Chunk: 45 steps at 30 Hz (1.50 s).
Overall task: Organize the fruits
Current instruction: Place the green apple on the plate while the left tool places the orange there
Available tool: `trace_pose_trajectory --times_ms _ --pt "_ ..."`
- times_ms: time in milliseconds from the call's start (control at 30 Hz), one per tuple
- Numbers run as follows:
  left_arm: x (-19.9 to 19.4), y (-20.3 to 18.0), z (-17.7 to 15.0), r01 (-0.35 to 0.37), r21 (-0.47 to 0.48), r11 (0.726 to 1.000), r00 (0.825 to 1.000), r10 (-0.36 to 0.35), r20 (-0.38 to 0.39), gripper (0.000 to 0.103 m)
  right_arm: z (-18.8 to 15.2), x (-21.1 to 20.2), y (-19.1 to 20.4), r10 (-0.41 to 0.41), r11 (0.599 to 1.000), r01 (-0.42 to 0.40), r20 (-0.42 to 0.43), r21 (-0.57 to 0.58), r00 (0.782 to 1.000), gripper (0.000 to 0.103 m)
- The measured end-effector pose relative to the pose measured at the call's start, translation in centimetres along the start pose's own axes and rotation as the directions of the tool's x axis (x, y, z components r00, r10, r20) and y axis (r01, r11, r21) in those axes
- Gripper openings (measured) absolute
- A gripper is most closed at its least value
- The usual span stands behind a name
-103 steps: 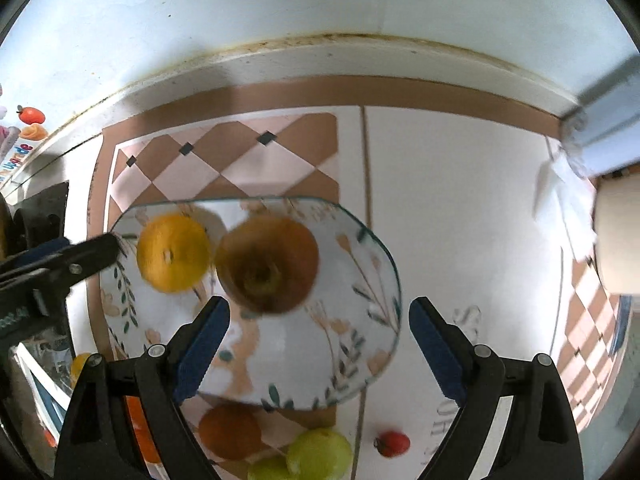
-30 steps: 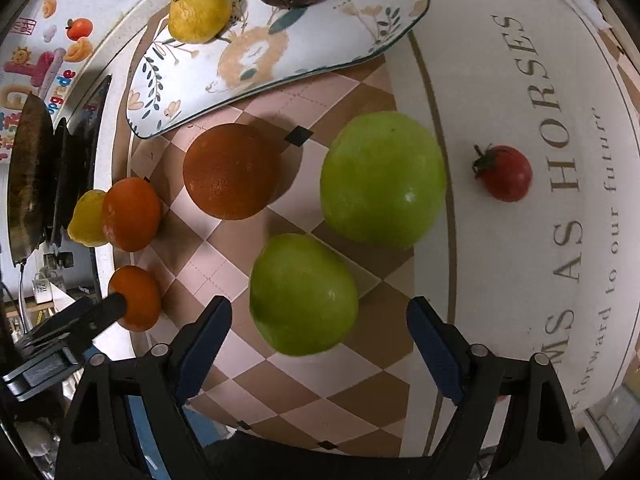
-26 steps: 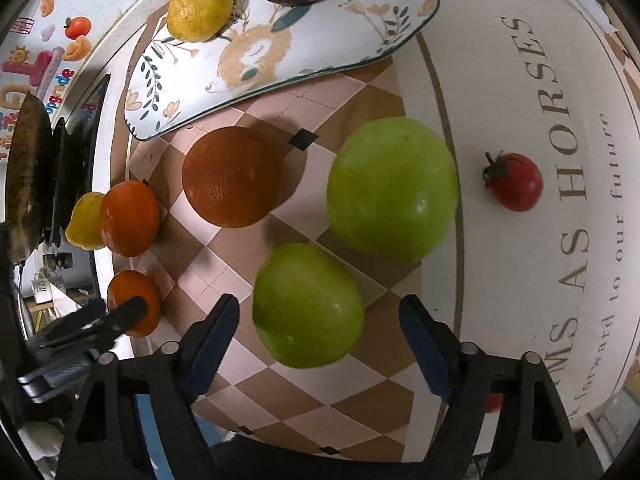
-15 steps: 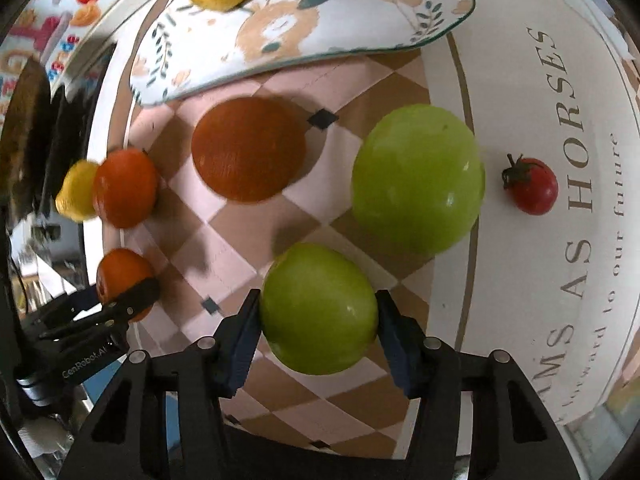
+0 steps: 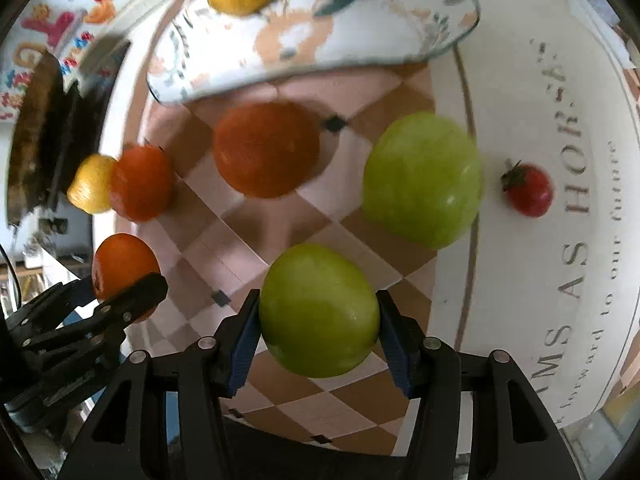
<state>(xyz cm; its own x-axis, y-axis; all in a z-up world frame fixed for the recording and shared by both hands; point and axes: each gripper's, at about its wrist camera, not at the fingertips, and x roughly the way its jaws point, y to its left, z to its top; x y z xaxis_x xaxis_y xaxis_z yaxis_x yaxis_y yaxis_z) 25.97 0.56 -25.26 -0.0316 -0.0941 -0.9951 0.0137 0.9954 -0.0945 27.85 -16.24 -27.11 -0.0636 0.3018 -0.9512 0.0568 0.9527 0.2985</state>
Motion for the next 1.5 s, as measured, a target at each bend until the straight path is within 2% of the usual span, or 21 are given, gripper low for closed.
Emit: trace_pose_trajectory --times_ms 200,267,367,533,700,967,1067,1133,1167,1267,1333,1400,1500 --pt "-7.0 -2.6 3.6 0.079 0.059 0.995 0.987 -0.087 0.135 0.061 2.9 -5.5 0.0 0.044 0.999 -0.044 0.118 -0.002 0.992 0.058" --pt "-8.1 -2.4 5.6 0.087 0.075 0.993 0.981 -0.098 0.165 0.061 4.7 -6.6 -0.1 0.05 0.999 -0.05 0.148 0.002 0.988 0.058" --pt "-8.1 -1.4 9.6 0.061 0.088 0.994 0.98 -0.076 0.182 0.061 8.4 -7.0 0.2 0.052 0.998 -0.056 0.18 0.021 0.982 0.058" --pt "-4.6 0.6 16.4 0.012 0.082 0.997 0.991 -0.023 0.132 0.061 12.7 -4.4 0.6 0.075 0.995 -0.084 0.15 0.049 0.986 0.058" --pt "-1.3 1.7 20.7 -0.027 0.056 0.998 0.999 0.024 0.044 0.061 15.2 -0.3 1.7 0.092 0.993 -0.099 0.107 0.066 0.99 0.058" --pt "1.9 2.4 22.6 -0.024 0.037 0.999 0.998 0.026 -0.048 0.062 16.6 2.0 2.8 0.085 0.994 -0.089 0.057 0.059 0.995 0.058" --pt "2.0 2.5 22.7 -0.013 0.028 1.0 0.999 0.014 -0.046 0.062 16.8 2.3 2.6 0.08 0.994 -0.083 0.038 0.069 0.996 0.058" --pt "1.9 2.4 22.7 -0.017 0.033 0.999 0.999 0.019 -0.049 0.063 16.9 2.3 2.7 0.07 0.996 -0.072 0.031 0.061 0.997 0.066" --pt "1.8 2.4 22.7 -0.017 0.033 0.999 0.999 0.019 -0.046 0.069 16.8 2.1 2.6 0.078 0.995 -0.08 0.037 0.063 0.996 0.075" --pt "1.5 2.1 23.0 0.0 0.021 1.0 0.999 0.001 -0.033 0.084 16.8 1.1 2.8 0.066 0.996 -0.068 0.045 0.053 0.997 0.079" --pt "0.9 2.2 22.7 -0.007 0.021 1.0 1.0 0.007 -0.016 0.084 16.7 0.5 2.9 0.04 0.998 -0.042 0.041 0.043 0.998 0.083" --pt "0.2 2.5 22.4 -0.012 0.018 1.0 1.0 0.012 -0.005 0.084 16.5 -0.1 2.9 0.013 0.999 -0.015 0.045 0.035 0.999 0.092" --pt "-0.8 2.9 21.5 -0.014 0.004 1.0 1.0 0.014 0.018 0.084 15.7 -1.3 2.6 -0.051 0.998 0.05 0.061 0.022 0.997 0.093"
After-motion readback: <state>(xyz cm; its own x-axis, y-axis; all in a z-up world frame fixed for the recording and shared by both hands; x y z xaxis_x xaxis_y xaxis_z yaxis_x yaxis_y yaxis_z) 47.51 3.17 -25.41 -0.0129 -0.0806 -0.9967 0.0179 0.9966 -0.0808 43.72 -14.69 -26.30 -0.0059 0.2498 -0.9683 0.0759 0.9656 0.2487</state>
